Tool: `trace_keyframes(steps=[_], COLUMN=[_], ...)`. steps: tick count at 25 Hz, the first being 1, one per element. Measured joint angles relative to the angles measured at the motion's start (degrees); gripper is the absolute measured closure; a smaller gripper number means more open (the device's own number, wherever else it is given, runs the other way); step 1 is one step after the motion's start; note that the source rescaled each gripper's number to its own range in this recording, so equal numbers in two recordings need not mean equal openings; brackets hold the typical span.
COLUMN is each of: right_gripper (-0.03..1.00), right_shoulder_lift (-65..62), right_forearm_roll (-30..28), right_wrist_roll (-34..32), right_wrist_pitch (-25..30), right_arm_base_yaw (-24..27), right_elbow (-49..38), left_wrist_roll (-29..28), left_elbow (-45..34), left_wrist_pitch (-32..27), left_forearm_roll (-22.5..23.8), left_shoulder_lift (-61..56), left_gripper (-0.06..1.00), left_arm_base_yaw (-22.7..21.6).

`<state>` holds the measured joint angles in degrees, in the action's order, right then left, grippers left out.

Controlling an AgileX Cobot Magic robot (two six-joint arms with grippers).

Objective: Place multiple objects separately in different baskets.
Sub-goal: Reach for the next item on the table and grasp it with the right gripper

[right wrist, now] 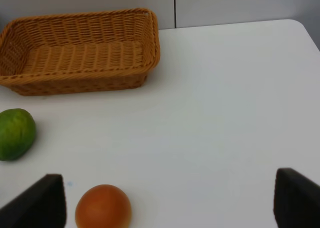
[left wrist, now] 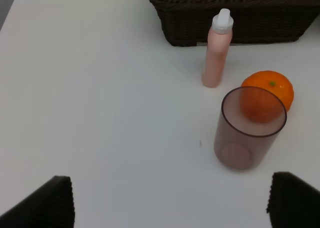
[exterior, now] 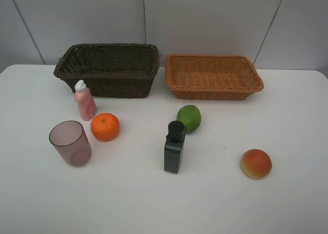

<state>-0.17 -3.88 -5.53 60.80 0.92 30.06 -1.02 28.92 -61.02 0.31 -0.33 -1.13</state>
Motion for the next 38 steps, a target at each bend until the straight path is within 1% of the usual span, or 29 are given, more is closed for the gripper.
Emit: trace_keyframes(steps=[38], right_gripper=[0.06], right_shoulder_lift=[0.0], right_forearm_roll=[0.0], right_wrist_roll=[0.0], right_wrist_pitch=[0.0], right_arm_base_yaw=[0.0], right_elbow=[0.0], left_wrist_roll=[0.0], left_elbow=[0.0], left_wrist_pitch=[0.0], left_forearm_roll=[0.0], left_shoulder_lift=[0.0], left_gripper=[-0.06], left_arm_base_yaw=[0.0])
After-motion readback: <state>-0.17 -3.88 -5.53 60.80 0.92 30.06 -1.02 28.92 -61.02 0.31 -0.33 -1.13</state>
